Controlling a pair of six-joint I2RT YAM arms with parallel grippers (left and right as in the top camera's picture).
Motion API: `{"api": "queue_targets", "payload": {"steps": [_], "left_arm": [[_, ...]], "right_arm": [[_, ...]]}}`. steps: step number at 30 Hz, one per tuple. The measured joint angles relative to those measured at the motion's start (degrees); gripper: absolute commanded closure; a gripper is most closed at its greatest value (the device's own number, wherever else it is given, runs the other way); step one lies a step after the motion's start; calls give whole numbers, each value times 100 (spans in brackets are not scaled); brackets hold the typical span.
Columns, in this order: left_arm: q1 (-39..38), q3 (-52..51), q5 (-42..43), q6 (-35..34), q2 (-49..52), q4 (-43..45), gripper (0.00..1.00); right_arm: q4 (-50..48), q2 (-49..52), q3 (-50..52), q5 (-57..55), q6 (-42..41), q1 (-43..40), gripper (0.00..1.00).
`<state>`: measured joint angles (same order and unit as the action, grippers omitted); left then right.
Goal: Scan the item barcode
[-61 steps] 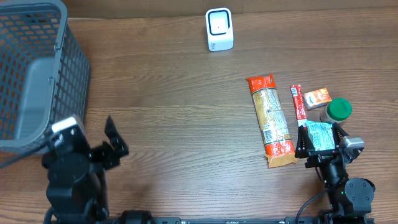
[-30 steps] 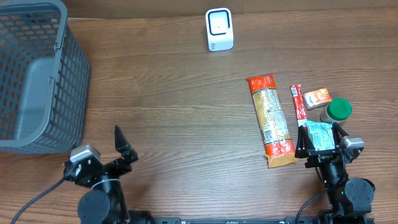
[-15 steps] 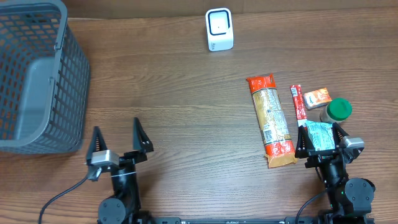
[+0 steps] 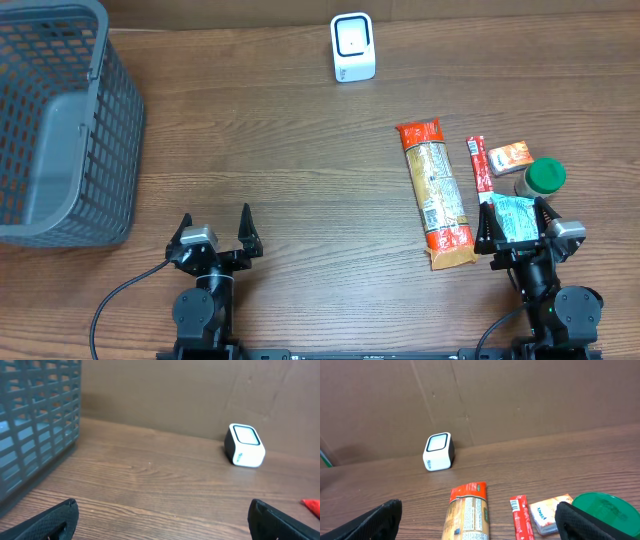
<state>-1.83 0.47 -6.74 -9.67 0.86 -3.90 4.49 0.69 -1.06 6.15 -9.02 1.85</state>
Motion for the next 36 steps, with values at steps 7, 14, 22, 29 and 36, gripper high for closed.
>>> {"api": "queue_targets", "payload": {"steps": [7,14,22,29,36], "left_arm": [[0,0,358,562,0,-44,0],[0,0,470,782,0,-48,0],[0,0,485,841,0,-48,0],[0,0,487,841,0,-48,0],[0,0,487,841,0,-48,0]], "right_arm": [[-2,0,0,0,0,0,0],[2,0,0,2,0,0,0],[0,0,0,2,2,0,0],[0,0,0,2,2,0,0],[-2,0,0,0,2,0,0]]}}
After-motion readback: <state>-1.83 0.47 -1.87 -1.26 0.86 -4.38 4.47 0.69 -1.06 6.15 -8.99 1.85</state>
